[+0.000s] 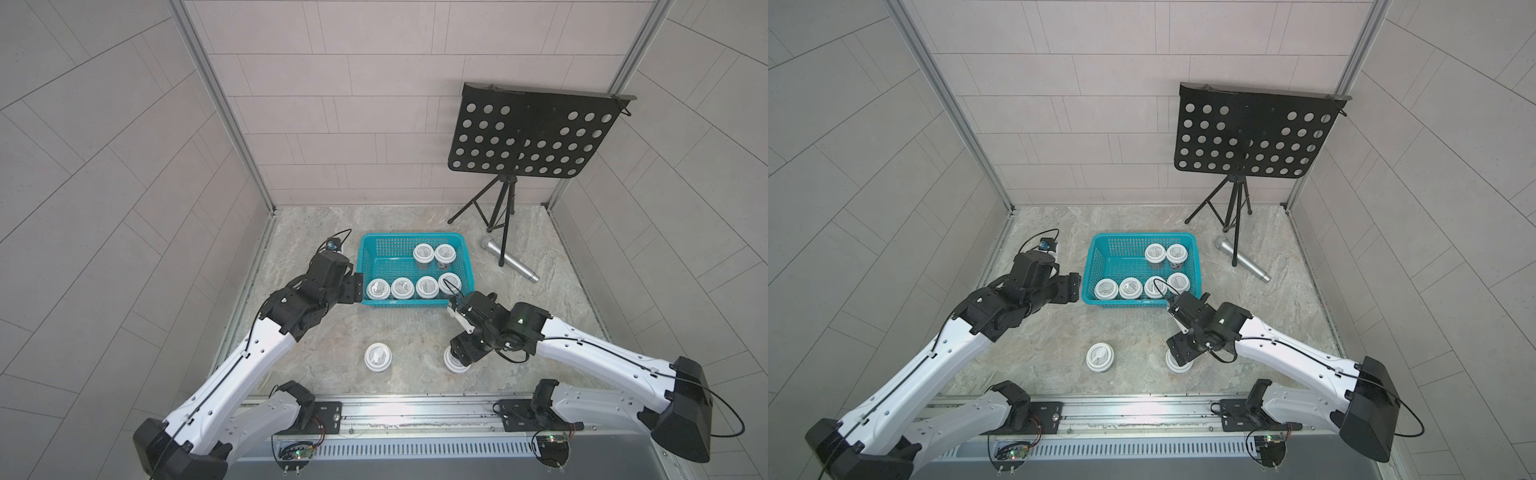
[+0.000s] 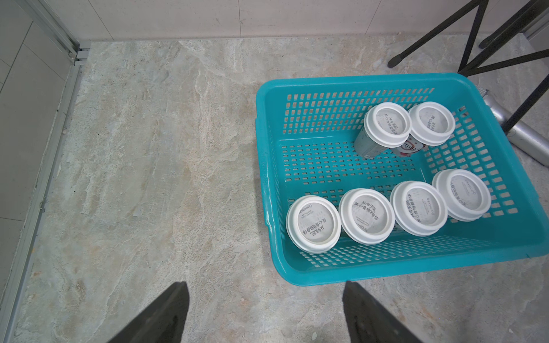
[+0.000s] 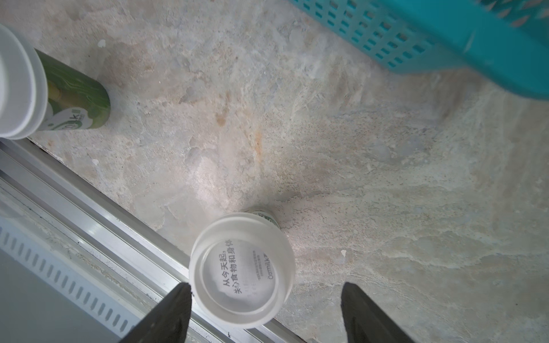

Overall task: Put the yogurt in the basket
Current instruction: Pick up the yogurt from the center of the board.

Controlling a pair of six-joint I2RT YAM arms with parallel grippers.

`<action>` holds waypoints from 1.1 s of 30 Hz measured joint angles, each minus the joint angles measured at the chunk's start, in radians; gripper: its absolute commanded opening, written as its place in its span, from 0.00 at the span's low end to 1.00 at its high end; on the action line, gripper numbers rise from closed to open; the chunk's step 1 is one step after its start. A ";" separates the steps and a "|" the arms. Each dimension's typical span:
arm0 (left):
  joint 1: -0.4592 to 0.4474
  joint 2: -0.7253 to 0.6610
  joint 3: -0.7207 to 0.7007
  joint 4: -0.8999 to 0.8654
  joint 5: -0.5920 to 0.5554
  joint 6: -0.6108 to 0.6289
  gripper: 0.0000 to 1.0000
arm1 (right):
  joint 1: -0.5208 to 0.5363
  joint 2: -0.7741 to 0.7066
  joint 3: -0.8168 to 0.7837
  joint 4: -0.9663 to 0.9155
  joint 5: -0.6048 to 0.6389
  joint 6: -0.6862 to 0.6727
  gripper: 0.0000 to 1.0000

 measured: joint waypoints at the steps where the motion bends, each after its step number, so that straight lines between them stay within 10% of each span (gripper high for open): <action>1: 0.002 0.000 0.000 0.000 0.000 0.000 0.88 | 0.010 0.008 0.000 -0.003 0.005 0.000 0.84; 33: 0.022 0.002 0.000 0.000 0.023 0.000 0.88 | 0.138 0.107 0.018 -0.008 0.085 0.037 0.78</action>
